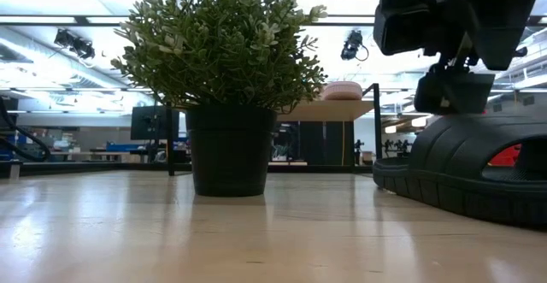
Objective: Pick and place slides into the shelf
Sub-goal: Put the black slipper on the shelf
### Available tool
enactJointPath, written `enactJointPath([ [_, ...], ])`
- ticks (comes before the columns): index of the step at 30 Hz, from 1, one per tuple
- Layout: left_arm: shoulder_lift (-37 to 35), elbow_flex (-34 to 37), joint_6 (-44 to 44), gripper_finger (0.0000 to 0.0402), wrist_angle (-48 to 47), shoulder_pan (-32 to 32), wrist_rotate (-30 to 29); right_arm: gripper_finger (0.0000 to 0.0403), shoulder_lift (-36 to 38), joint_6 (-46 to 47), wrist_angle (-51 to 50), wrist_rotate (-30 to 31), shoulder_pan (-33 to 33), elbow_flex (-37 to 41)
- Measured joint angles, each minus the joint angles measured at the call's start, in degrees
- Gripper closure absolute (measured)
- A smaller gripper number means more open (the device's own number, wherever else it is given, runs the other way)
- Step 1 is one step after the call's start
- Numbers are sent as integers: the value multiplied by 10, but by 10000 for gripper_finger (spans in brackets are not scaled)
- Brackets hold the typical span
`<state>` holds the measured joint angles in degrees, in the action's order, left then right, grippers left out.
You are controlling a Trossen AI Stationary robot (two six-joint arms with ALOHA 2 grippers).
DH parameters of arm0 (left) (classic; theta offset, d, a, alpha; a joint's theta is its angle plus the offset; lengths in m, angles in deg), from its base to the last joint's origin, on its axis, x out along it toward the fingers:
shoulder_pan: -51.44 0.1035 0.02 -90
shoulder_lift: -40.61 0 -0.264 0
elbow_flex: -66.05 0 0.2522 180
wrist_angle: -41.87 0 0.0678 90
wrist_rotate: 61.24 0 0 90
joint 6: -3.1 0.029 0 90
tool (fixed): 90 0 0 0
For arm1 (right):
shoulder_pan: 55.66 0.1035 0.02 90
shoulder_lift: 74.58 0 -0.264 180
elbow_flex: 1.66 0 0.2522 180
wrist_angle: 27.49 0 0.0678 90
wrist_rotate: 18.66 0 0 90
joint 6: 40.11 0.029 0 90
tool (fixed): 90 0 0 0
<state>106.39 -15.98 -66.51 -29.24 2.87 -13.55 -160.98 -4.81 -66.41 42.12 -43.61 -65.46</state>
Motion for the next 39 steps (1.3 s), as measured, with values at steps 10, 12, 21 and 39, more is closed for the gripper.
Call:
enactJointPath([
  [10,0,0,-19,229,-24,-11,-44,163,-35,-7,19,-1,5,0],
  [12,0,0,-19,228,-24,-11,-48,163,-46,-11,21,-1,5,0],
  [21,0,0,-33,234,-26,-11,-61,311,-60,-8,32,-16,5,0],
  [39,0,0,-33,237,-25,-7,-96,392,111,72,-77,-13,-1,-97],
])
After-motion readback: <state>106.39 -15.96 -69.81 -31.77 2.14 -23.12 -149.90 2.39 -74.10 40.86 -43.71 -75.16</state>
